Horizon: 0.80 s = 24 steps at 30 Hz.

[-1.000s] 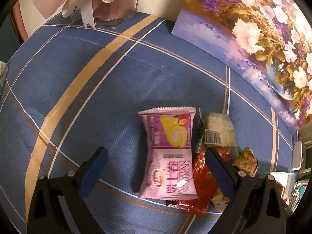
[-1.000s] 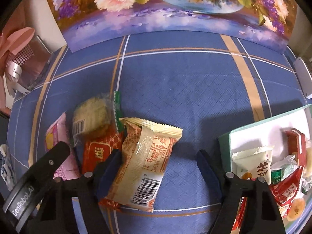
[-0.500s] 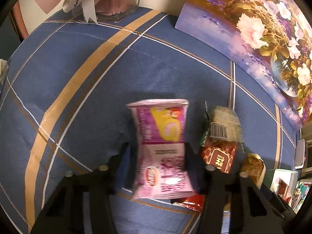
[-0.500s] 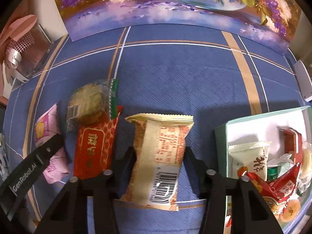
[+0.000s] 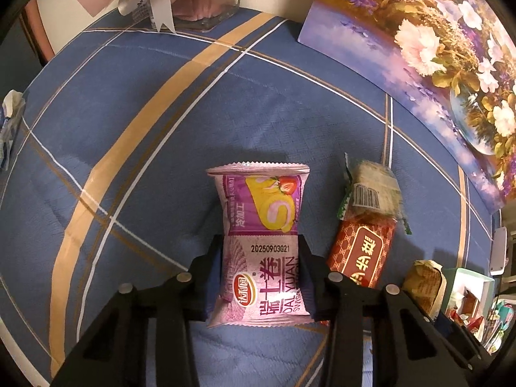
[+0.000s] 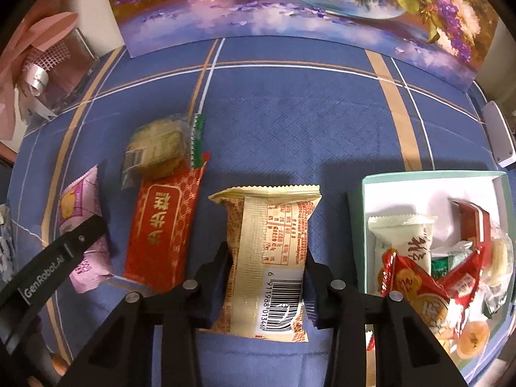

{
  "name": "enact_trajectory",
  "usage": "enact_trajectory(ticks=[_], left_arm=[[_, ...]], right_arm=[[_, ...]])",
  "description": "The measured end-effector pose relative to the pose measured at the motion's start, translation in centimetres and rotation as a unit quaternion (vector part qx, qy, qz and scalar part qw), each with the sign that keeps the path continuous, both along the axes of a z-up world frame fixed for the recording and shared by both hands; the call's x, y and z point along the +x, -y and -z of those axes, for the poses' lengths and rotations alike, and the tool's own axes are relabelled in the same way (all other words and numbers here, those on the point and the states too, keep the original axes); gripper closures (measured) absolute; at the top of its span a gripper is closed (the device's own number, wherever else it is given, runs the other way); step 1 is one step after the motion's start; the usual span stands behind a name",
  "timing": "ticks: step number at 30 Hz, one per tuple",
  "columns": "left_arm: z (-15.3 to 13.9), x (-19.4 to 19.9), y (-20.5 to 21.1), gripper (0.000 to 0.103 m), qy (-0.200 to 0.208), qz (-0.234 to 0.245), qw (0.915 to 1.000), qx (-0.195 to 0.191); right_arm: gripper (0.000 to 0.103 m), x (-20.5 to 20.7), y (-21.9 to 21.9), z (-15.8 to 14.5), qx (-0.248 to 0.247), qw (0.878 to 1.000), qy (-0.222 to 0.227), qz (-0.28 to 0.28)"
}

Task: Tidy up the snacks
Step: 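Carry the pink packet and cream bread packet over the white tray with both grippers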

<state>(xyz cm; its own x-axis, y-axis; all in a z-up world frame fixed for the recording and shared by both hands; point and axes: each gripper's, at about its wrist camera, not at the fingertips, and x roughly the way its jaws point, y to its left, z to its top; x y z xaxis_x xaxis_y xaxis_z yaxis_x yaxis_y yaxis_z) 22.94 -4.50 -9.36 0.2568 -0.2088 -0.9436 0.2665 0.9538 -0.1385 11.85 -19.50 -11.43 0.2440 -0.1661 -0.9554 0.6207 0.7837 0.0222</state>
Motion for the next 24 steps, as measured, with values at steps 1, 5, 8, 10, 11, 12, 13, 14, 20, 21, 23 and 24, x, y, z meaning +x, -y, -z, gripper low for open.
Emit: enact_trajectory(ticks=[1, 5, 8, 10, 11, 12, 13, 14, 20, 21, 23, 24], left_arm=[[-0.3, -0.1, 0.0, 0.061, 0.001, 0.000, 1.0000, 0.001], [-1.7, -0.7, -0.2, 0.061, 0.009, 0.000, 1.0000, -0.004], [-3.0, -1.3, -0.2, 0.061, 0.015, 0.000, 0.9998, -0.010], [-3.9, -2.1, -0.6, 0.061, 0.017, -0.001, 0.9997, -0.018], [-4.3, -2.4, -0.7, 0.061, 0.018, -0.002, 0.9996, -0.021], [-4.7, -2.9, -0.8, 0.061, 0.019, -0.001, 0.9995, -0.025], [-5.0, -3.2, -0.8, 0.061, 0.021, 0.000, 0.9994, -0.026], [-5.2, -3.5, -0.8, 0.061, 0.024, 0.001, 0.9994, -0.026], [-6.8, -5.4, -0.2, 0.061, 0.041, 0.016, 0.9987, -0.025], [-7.1, -5.9, 0.0, 0.061, 0.046, 0.019, 0.9985, -0.024], [-7.6, -6.6, 0.4, 0.061, 0.054, 0.025, 0.9979, -0.024], [-8.0, -7.1, 0.6, 0.061, 0.059, 0.029, 0.9975, -0.025]], right_arm=[[0.062, -0.2, -0.2, -0.2, 0.000, 1.000, 0.002, -0.001], [0.062, -0.5, 0.0, -1.7, 0.005, 1.000, 0.008, 0.003], [0.062, -1.2, -0.4, -2.9, 0.005, 1.000, 0.016, 0.004], [0.062, -1.9, -0.6, -4.2, 0.007, 1.000, 0.023, 0.006], [0.062, -2.2, -0.7, -4.5, 0.007, 1.000, 0.026, 0.006], [0.062, -2.5, -0.5, -4.7, 0.007, 1.000, 0.029, 0.006], [0.062, -2.9, -0.7, -5.2, 0.007, 0.999, 0.031, 0.007], [0.062, -3.2, -0.7, -5.6, 0.006, 0.999, 0.034, 0.007], [0.062, -7.0, -0.9, -7.8, -0.001, 0.999, 0.047, 0.015], [0.062, -5.9, -0.7, -7.3, -0.001, 0.999, 0.048, 0.016], [0.062, -6.8, -0.6, -7.5, 0.001, 0.998, 0.052, 0.020], [0.062, -7.2, -0.5, -7.6, 0.002, 0.998, 0.054, 0.023]])
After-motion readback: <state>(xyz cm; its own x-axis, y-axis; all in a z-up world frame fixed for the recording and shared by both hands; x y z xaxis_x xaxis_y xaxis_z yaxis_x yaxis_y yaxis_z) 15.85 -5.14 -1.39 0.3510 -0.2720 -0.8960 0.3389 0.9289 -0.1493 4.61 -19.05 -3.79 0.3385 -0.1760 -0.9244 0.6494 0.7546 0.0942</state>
